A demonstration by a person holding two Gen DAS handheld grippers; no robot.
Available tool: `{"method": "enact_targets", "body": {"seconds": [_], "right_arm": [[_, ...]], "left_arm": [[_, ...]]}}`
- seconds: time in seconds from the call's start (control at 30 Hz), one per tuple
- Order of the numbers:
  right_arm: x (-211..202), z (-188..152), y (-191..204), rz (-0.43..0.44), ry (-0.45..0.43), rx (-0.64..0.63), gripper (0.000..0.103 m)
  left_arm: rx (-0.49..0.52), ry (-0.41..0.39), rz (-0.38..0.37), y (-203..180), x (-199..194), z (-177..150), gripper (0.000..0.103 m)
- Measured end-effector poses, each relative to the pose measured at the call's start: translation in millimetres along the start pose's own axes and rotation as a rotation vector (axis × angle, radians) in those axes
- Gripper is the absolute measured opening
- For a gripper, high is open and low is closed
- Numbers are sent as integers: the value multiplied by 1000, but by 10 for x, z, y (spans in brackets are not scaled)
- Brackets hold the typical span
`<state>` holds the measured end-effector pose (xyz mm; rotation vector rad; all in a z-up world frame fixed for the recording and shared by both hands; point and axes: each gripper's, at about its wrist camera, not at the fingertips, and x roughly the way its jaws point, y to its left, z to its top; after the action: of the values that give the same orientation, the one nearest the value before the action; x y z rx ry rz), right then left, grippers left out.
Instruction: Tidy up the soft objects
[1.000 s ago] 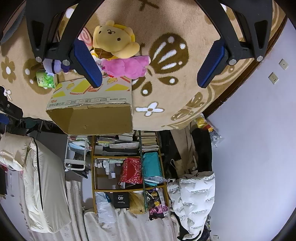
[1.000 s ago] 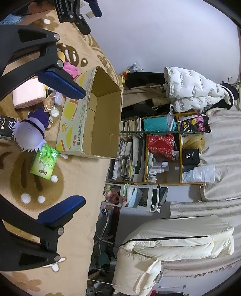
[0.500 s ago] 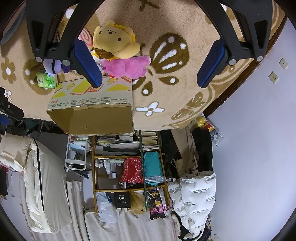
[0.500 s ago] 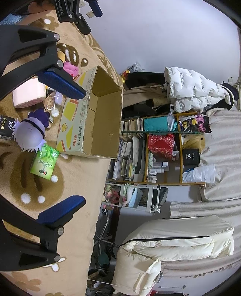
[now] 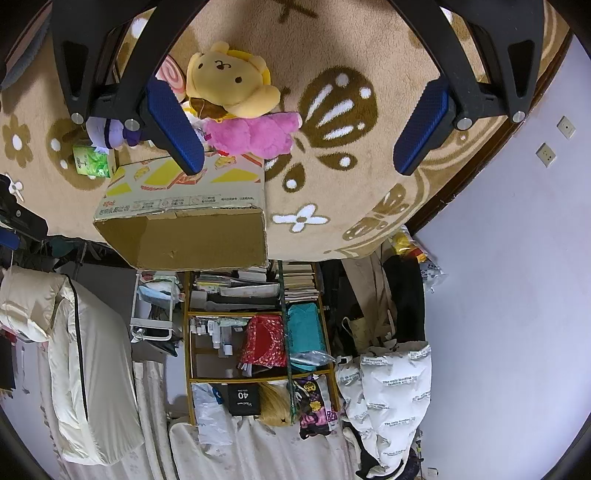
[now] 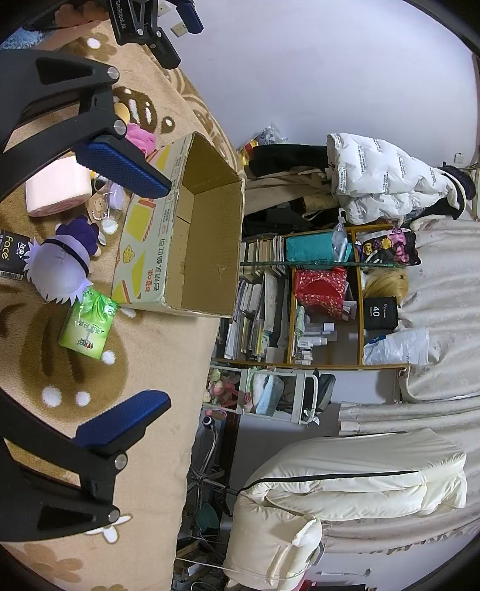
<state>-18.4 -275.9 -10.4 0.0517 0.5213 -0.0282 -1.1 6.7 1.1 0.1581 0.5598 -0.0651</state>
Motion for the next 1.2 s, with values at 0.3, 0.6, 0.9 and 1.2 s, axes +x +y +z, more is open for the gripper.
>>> {"method": "enact_targets", "body": {"seconds": [0.3, 0.6, 0.9, 1.2], "right_arm": [[-9, 12, -21, -3, -3, 6, 103], [-12, 13, -29, -1, -3, 8, 103], [-8, 9, -30, -2, -3, 8, 103], [-6, 9, -34, -2, -3, 8, 103]], "left_arm": [[2, 5, -3, 7, 16, -1, 101], [2, 5, -6, 8, 10, -2, 101], [4, 7, -1, -1, 6, 1, 102], [4, 8, 0, 11, 11, -9, 101]]}}
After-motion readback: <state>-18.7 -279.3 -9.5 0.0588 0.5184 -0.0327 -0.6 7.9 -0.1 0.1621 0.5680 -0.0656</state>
